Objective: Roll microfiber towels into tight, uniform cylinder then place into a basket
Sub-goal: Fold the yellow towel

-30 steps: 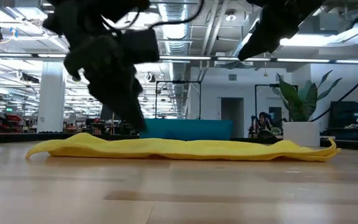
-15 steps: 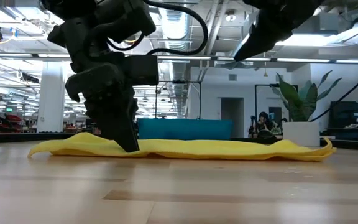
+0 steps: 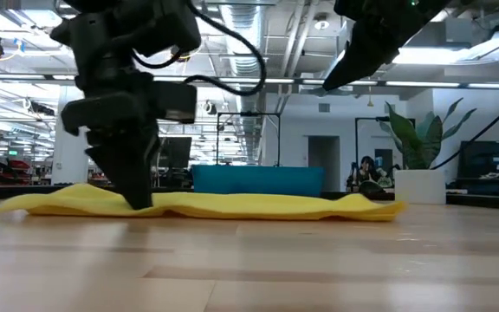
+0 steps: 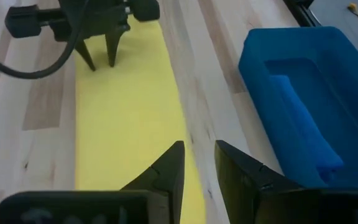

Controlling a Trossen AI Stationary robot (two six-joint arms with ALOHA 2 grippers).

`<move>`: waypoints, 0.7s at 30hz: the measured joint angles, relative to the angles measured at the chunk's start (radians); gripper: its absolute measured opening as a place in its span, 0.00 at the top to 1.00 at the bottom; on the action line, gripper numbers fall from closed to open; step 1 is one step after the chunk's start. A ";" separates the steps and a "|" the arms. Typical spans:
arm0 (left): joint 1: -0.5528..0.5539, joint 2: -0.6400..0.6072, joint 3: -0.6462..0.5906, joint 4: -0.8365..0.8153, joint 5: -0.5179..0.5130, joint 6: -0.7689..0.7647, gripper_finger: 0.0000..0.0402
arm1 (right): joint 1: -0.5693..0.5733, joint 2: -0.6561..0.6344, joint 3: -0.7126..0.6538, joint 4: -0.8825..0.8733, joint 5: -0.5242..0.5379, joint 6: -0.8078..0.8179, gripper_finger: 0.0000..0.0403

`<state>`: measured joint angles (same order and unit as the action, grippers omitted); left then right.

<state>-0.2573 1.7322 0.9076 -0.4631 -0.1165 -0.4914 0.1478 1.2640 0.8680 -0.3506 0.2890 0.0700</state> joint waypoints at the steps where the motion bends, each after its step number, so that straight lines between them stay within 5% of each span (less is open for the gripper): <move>1: -0.008 -0.009 -0.001 -0.023 -0.013 -0.012 0.68 | 0.000 0.000 0.000 0.001 0.000 0.000 0.72; 8: -0.068 -0.044 -0.005 -0.176 -0.104 -0.108 0.71 | 0.000 0.000 0.000 0.001 0.000 0.000 0.72; 21: -0.076 -0.050 0.024 -0.179 -0.108 -0.056 0.72 | 0.007 0.000 0.000 -0.007 0.000 0.044 0.72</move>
<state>-0.3337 1.6821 0.9311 -0.6424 -0.2250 -0.5476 0.1544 1.2640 0.8680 -0.3572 0.2890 0.1137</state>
